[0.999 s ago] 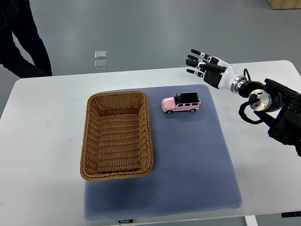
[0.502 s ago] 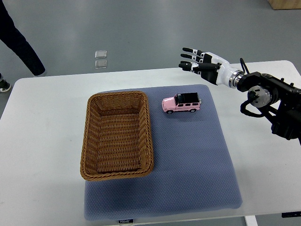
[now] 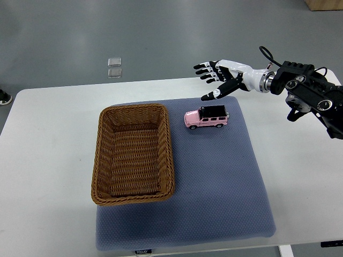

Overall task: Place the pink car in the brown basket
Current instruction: 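Lower the right hand over the pink car and close fingers around it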

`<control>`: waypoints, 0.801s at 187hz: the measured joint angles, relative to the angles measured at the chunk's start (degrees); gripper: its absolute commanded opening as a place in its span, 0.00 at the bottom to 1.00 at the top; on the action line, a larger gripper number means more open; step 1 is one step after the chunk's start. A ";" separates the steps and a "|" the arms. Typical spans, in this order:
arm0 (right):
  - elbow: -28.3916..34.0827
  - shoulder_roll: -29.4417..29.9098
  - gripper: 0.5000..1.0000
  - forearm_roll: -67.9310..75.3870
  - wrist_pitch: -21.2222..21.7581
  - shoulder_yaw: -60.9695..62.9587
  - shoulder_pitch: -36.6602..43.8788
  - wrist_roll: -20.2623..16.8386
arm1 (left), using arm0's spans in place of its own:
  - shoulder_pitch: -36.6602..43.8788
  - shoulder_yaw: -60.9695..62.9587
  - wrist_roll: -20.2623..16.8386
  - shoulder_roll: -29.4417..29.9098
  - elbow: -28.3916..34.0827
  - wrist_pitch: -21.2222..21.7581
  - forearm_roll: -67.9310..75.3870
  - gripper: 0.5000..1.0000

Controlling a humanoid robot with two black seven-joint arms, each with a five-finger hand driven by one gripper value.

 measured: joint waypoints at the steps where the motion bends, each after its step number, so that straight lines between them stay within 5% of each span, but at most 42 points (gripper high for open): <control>1: 0.01 -0.03 0.83 -0.23 0.00 -0.28 0.12 0.10 | 0.00 0.00 0.00 0.00 0.00 0.00 0.00 1.00; 59: 0.04 -0.18 0.83 -8.40 -0.87 -14.60 6.13 2.50 | 0.00 0.00 0.00 0.00 0.00 0.00 0.00 1.00; 150: -5.16 3.86 0.83 -10.32 -6.11 -20.57 6.03 1.42 | 0.00 0.01 0.00 0.00 0.00 0.00 0.02 1.00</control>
